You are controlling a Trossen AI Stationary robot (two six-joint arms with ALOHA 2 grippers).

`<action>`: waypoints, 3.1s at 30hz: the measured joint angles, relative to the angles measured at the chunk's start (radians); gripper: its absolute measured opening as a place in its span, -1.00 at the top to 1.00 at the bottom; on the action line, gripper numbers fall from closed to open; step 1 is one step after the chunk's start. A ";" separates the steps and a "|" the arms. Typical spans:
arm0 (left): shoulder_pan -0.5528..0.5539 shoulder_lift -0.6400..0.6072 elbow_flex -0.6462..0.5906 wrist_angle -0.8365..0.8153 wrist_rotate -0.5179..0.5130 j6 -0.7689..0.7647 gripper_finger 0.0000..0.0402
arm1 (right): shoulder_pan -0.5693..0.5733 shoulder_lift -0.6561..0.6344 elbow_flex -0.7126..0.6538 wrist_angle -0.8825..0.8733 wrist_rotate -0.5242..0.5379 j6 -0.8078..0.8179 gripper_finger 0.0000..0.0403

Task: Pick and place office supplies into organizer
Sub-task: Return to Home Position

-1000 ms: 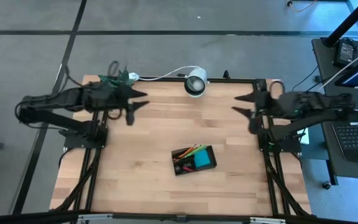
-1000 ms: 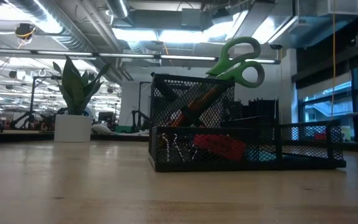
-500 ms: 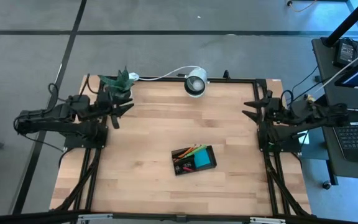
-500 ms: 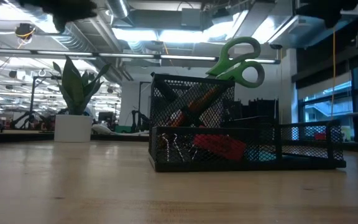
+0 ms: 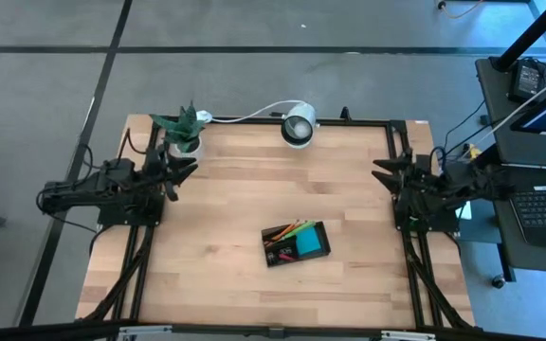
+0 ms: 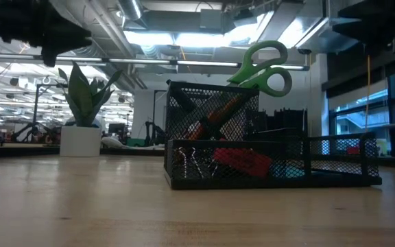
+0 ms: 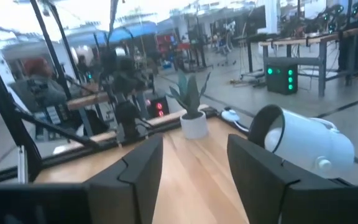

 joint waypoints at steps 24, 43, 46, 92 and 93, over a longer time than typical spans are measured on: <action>0.000 -0.031 -0.241 0.217 -0.032 -0.064 0.47 | 0.000 -0.045 -0.363 0.329 -0.002 0.122 0.10; 0.000 -0.029 -0.241 0.217 -0.028 0.090 0.47 | 0.000 -0.026 -0.376 0.343 -0.003 -0.001 0.10; 0.000 -0.029 -0.241 0.217 -0.028 0.089 0.47 | 0.000 -0.026 -0.376 0.343 -0.003 -0.002 0.10; 0.000 -0.029 -0.241 0.217 -0.027 0.089 0.47 | 0.000 -0.026 -0.376 0.344 -0.003 -0.003 0.10; 0.000 -0.029 -0.241 0.217 -0.027 0.089 0.47 | 0.000 -0.026 -0.376 0.344 -0.003 -0.002 0.10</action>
